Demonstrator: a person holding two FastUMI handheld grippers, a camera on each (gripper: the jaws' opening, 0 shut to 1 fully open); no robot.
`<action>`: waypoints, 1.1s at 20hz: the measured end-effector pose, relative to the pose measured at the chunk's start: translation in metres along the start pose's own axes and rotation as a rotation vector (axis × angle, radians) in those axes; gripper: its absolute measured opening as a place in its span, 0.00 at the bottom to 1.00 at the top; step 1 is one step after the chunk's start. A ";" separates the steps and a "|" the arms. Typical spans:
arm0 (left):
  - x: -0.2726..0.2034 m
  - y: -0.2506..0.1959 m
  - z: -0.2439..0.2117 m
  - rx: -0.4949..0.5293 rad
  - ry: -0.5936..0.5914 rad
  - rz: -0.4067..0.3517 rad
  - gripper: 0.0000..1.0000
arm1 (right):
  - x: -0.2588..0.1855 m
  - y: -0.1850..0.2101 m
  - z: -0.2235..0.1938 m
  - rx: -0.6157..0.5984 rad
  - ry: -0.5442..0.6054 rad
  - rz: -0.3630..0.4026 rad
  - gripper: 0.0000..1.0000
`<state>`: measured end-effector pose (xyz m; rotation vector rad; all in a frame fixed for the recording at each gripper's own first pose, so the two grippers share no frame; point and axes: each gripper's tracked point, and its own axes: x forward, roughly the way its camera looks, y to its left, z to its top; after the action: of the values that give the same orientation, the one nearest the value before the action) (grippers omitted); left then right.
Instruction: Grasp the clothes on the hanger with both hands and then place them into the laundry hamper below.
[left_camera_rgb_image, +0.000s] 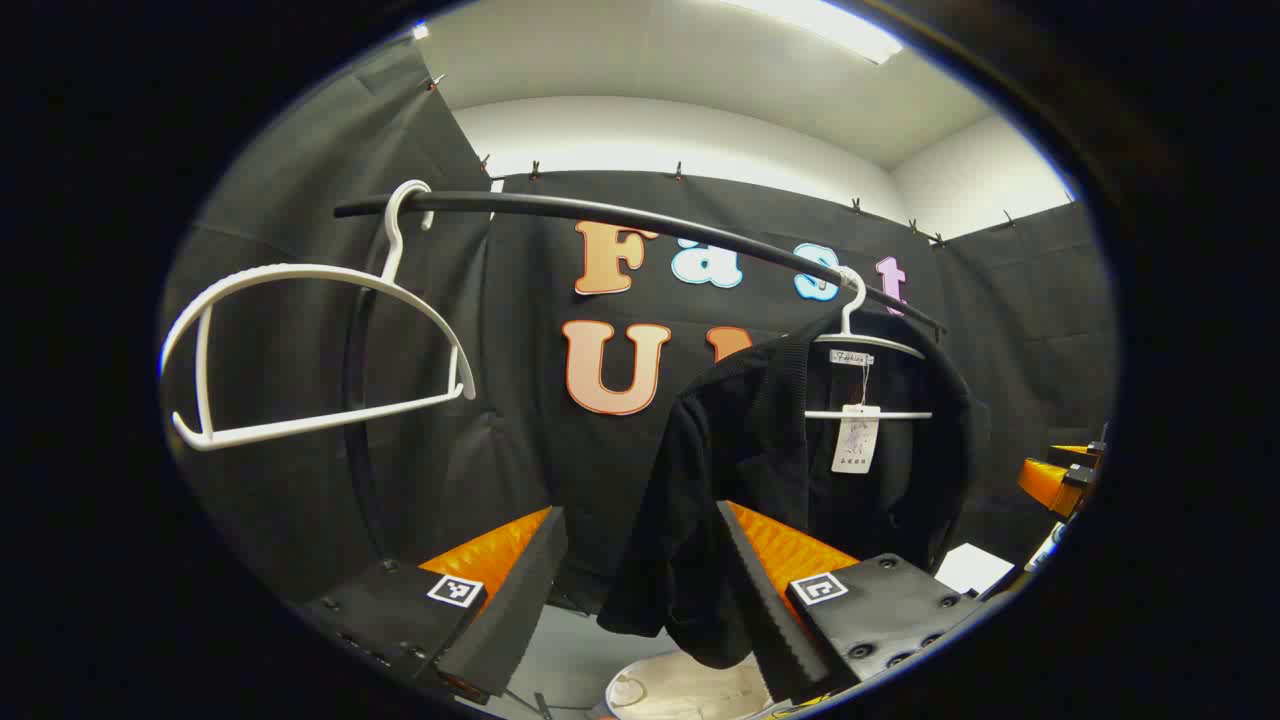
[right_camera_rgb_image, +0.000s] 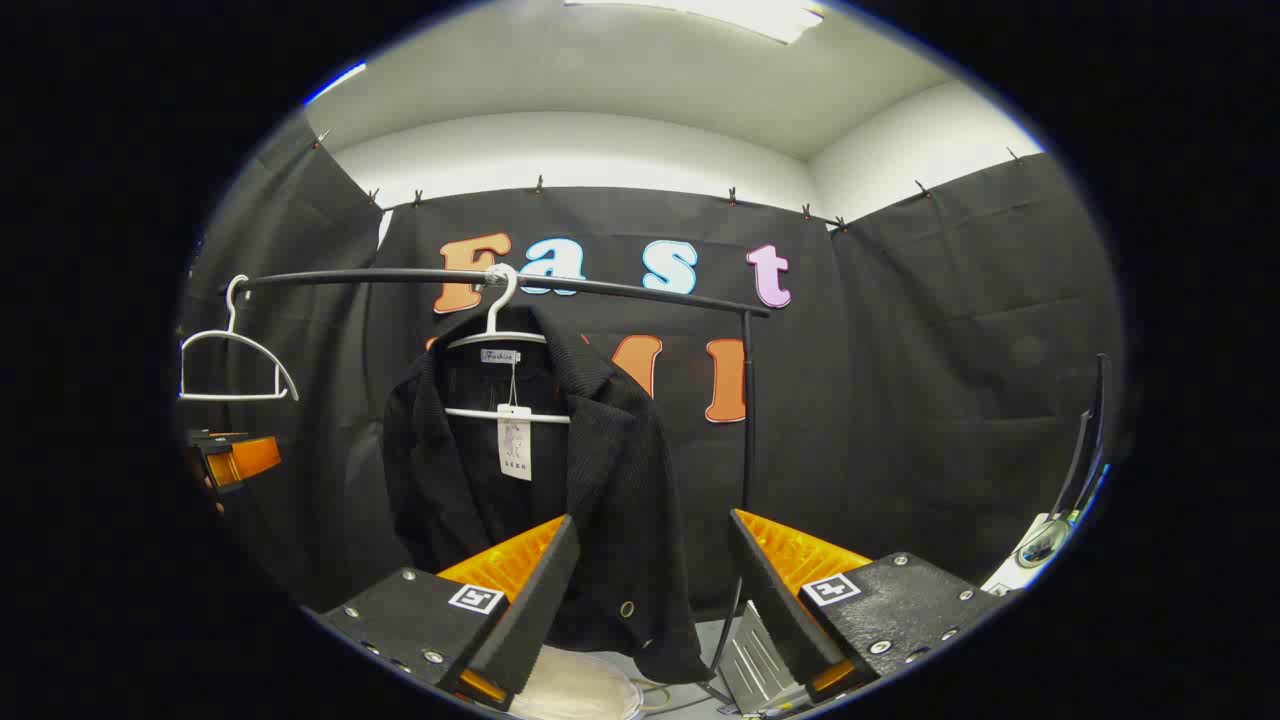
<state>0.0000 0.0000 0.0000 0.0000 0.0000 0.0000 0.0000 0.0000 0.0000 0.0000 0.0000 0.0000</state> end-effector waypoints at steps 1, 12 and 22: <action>0.000 -0.001 0.002 0.001 -0.004 0.002 0.94 | 0.000 -0.002 0.002 -0.001 -0.002 0.000 0.93; -0.005 -0.015 0.020 0.034 -0.034 0.068 0.93 | 0.031 -0.025 0.010 0.014 -0.012 0.047 1.00; -0.008 -0.053 0.020 0.044 -0.018 0.112 0.96 | 0.059 -0.033 -0.002 0.051 0.048 0.161 0.93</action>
<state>-0.0076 -0.0526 0.0203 0.0440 -0.0179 0.1123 0.0594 -0.0327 -0.0018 0.0510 0.0475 0.1611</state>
